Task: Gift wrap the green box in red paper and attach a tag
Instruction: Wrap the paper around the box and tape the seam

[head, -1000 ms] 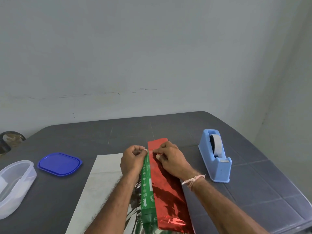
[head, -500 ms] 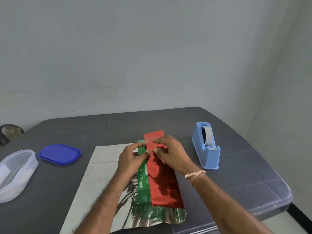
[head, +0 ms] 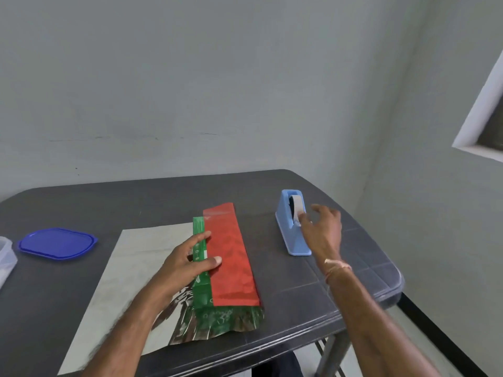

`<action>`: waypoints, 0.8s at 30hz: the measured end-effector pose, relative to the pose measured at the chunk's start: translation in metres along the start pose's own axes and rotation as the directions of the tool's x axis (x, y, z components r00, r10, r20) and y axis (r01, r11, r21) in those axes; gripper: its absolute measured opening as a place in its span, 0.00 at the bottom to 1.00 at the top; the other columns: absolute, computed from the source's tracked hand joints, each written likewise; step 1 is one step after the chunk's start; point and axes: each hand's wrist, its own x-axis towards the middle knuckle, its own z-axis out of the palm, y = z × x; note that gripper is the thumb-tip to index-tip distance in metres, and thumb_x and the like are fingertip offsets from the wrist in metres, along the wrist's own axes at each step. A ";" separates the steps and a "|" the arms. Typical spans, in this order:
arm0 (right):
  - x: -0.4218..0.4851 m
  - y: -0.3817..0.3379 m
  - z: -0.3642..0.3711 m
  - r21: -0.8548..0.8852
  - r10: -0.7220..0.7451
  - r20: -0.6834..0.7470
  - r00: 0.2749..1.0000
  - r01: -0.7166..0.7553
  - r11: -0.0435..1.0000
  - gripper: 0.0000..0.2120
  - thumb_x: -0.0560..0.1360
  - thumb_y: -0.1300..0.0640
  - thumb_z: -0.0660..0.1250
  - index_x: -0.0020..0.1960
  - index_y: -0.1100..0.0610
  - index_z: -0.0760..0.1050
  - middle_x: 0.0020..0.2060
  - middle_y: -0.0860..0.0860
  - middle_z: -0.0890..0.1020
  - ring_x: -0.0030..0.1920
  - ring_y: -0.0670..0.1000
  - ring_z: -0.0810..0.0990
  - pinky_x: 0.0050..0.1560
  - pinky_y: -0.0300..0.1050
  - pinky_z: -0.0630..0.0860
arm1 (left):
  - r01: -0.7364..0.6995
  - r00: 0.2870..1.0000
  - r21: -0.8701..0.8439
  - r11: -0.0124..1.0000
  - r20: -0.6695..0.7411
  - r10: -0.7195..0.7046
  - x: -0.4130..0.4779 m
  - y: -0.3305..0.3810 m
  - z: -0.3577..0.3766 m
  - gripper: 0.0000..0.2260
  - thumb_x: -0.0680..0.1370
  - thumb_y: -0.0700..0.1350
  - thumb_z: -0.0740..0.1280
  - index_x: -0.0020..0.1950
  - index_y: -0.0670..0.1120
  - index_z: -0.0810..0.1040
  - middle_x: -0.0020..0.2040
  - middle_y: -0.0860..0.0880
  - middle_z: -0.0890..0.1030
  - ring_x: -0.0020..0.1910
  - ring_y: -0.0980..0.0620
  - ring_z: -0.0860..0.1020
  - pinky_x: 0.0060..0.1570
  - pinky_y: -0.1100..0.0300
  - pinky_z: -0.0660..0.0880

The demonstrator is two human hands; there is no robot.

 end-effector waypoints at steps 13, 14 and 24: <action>0.042 -0.002 -0.007 0.201 0.363 0.421 0.831 -0.476 0.856 0.18 0.78 0.64 0.71 0.65 0.72 0.73 0.62 0.63 0.75 0.59 0.68 0.80 0.30 0.59 0.83 | 0.026 0.998 -0.038 0.999 0.061 -0.024 -0.018 0.002 -0.002 0.32 0.71 0.52 0.79 0.71 0.69 0.72 0.68 0.60 0.75 0.66 0.53 0.78 0.62 0.57 0.78; 0.041 -0.004 -0.006 0.207 0.368 0.419 0.830 -0.482 0.852 0.18 0.78 0.65 0.71 0.64 0.72 0.73 0.62 0.63 0.75 0.59 0.69 0.79 0.29 0.60 0.83 | 0.022 0.998 -0.044 0.999 0.056 -0.019 -0.019 0.001 -0.001 0.31 0.72 0.51 0.79 0.71 0.69 0.72 0.68 0.60 0.74 0.66 0.53 0.77 0.60 0.59 0.78; 0.029 -0.006 -0.008 0.337 0.393 0.404 0.826 -0.533 0.776 0.16 0.77 0.62 0.70 0.63 0.67 0.75 0.57 0.60 0.75 0.57 0.64 0.80 0.46 0.66 0.84 | 0.019 1.000 -0.074 0.997 0.011 -0.018 -0.020 -0.005 0.002 0.29 0.71 0.52 0.80 0.69 0.69 0.75 0.69 0.59 0.75 0.67 0.53 0.77 0.60 0.57 0.79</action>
